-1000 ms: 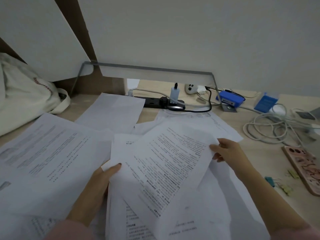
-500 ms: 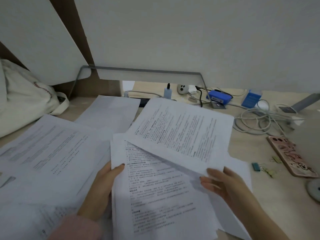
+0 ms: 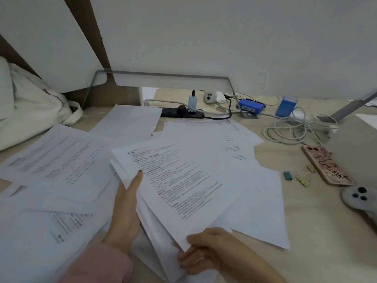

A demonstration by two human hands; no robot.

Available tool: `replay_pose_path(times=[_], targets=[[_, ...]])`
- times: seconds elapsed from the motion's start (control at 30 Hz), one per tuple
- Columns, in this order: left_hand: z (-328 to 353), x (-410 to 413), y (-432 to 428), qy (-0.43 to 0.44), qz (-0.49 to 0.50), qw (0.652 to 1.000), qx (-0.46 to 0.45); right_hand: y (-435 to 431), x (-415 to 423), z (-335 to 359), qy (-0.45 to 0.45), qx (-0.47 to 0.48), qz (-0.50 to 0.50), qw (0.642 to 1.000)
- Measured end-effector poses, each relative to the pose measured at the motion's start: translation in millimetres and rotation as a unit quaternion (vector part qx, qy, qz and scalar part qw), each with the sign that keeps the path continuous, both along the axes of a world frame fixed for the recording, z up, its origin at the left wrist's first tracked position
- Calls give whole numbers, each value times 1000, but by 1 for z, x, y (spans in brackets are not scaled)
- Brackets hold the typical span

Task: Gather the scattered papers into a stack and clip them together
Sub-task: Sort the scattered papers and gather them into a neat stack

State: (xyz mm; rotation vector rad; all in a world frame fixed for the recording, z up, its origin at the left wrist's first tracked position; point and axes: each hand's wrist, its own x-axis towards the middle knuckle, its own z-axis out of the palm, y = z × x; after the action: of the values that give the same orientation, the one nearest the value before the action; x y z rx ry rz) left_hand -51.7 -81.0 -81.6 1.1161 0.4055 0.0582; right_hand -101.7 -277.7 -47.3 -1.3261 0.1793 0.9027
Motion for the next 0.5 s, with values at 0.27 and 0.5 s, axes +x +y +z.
replay_pose_path(times=[0.27,0.5], targets=[[5,-8,16,-9,-32,997,68,-45,23,8,-86,-74,-129,985],[15,-18,43,-14,-37,992,117,-73,93,10,-177,-257,-254,915]])
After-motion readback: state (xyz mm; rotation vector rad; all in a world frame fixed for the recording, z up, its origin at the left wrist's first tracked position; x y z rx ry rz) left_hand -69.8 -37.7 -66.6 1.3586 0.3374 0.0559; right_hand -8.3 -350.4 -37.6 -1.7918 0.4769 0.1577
